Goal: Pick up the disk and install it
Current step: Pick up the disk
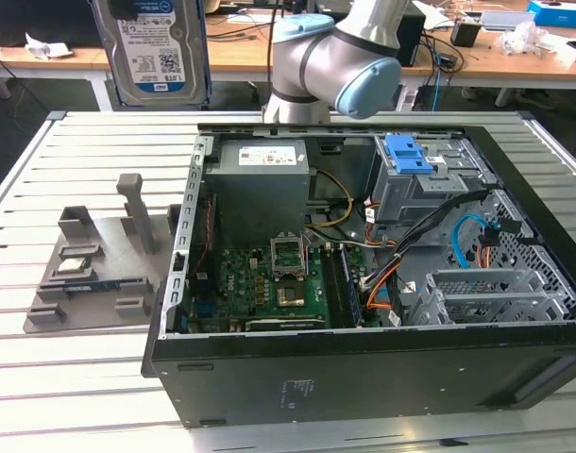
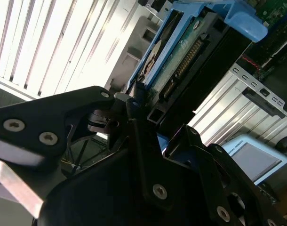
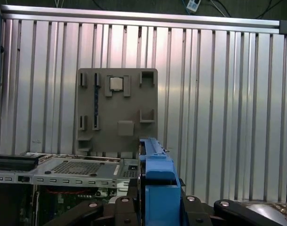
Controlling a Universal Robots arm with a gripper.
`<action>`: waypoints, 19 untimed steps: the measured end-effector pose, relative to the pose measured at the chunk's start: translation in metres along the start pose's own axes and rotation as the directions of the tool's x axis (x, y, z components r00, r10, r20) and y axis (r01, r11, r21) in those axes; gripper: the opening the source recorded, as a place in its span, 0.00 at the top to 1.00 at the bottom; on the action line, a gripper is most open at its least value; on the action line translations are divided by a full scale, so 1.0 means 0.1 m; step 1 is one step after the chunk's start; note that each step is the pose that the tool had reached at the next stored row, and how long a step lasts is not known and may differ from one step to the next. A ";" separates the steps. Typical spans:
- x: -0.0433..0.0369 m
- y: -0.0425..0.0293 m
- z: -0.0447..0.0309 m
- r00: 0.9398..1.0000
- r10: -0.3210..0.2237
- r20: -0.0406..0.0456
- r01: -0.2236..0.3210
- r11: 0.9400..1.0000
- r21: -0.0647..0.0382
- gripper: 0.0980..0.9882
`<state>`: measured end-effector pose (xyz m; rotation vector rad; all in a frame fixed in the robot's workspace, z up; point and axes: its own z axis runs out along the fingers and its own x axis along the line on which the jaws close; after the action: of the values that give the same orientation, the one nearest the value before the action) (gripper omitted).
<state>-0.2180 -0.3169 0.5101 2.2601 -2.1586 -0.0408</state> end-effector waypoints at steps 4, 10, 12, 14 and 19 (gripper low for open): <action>0.006 -0.126 -0.004 1.000 0.000 0.000 0.000 1.000 0.000 0.70; 0.017 -0.379 -0.011 1.000 0.000 0.000 0.000 1.000 0.000 0.70; 0.021 -0.451 -0.013 1.000 0.000 0.000 0.000 1.000 0.000 0.70; 0.024 -0.520 -0.016 1.000 0.000 0.000 0.000 1.000 0.000 0.70; 0.033 -0.722 -0.021 1.000 0.000 0.000 0.000 1.000 0.000 0.70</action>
<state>-0.1457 -0.3169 0.5100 2.2600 -2.1588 -0.0408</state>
